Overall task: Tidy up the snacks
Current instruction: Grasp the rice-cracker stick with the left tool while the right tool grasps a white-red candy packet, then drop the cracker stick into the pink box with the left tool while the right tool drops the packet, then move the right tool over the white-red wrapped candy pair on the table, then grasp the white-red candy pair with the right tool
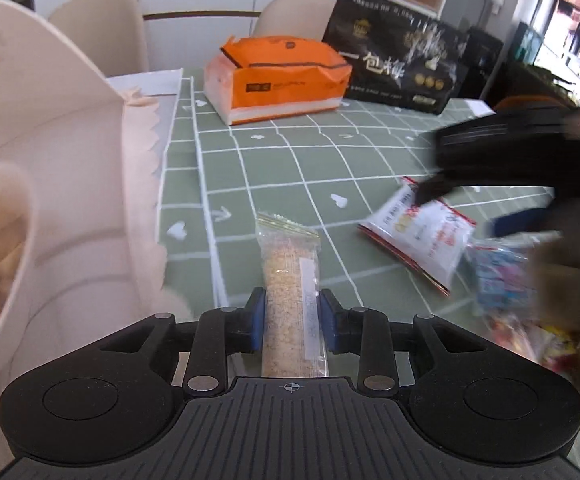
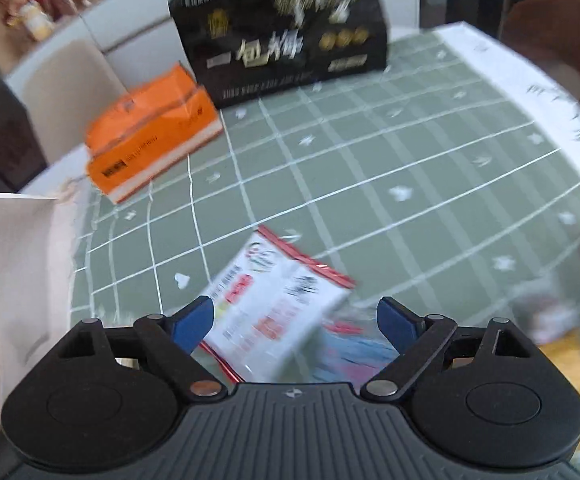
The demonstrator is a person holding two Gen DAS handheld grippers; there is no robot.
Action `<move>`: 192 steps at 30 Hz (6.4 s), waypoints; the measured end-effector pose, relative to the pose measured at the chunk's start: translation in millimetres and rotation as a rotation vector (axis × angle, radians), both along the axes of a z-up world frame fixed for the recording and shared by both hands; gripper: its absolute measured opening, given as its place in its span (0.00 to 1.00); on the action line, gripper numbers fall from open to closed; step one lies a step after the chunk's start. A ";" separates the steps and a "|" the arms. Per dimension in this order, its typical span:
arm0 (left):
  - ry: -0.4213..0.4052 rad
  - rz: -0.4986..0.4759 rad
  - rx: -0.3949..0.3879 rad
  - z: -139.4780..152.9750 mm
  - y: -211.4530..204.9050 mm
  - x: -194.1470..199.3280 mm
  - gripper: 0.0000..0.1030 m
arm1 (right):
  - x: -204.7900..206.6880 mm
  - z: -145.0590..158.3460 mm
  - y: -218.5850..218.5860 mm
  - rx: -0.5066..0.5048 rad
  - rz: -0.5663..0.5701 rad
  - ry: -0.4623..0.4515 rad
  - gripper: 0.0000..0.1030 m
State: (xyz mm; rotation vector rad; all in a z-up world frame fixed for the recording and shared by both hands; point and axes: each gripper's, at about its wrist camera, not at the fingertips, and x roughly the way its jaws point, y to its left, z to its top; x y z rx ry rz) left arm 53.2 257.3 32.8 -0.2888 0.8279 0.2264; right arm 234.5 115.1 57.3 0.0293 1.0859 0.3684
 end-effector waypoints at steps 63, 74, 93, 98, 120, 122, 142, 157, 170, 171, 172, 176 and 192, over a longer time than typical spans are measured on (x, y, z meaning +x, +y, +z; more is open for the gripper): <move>0.000 -0.404 -0.205 9.3 -212.9 -4.5 0.35 | -2.5 99.0 -360.5 0.034 -0.238 -0.239 0.79; -0.045 -0.164 -0.252 9.2 -140.1 9.7 0.35 | -95.5 34.6 -268.4 0.071 -0.052 -0.049 0.79; -0.011 -0.167 -0.066 -3.7 -162.6 21.4 0.42 | -143.6 -3.5 -287.9 -0.114 0.003 -0.080 0.60; 0.047 -0.391 -0.065 -12.3 -222.3 8.5 0.43 | -151.1 -3.6 -332.0 -0.145 -0.083 -0.094 0.60; 0.079 -0.492 0.022 -25.6 -278.1 2.8 0.67 | -164.3 -15.4 -347.4 -0.216 -0.120 -0.140 0.85; 0.067 -0.500 0.005 -25.9 -273.5 0.2 0.63 | -161.8 -14.1 -341.4 -0.242 -0.081 -0.149 0.85; 0.087 -0.533 -0.077 -23.4 -269.4 -20.5 0.63 | -132.9 3.7 -344.7 -0.133 -0.097 -0.073 0.85; 0.114 -0.526 -0.043 -22.4 -278.5 -17.6 0.63 | -131.4 -10.6 -329.2 -0.083 -0.106 -0.054 0.82; 0.099 -0.536 -0.057 -22.9 -277.9 -22.8 0.62 | -132.0 -4.5 -312.8 -0.098 -0.035 -0.078 0.42; 0.094 -0.537 -0.054 -23.2 -277.9 -24.0 0.62 | -133.4 -4.2 -314.0 -0.093 -0.031 -0.071 0.42; 0.089 -0.538 -0.052 -23.4 -278.2 -25.3 0.62 | -136.3 -4.3 -316.4 -0.086 -0.028 -0.064 0.42; 0.083 -0.533 -0.058 -23.1 -277.8 -27.2 0.62 | -151.9 -3.4 -327.4 -0.092 -0.014 -0.060 0.42; 0.126 -0.529 -0.070 -19.8 -277.4 -31.1 0.62 | -180.5 -0.1 -333.6 -0.101 0.044 -0.069 0.64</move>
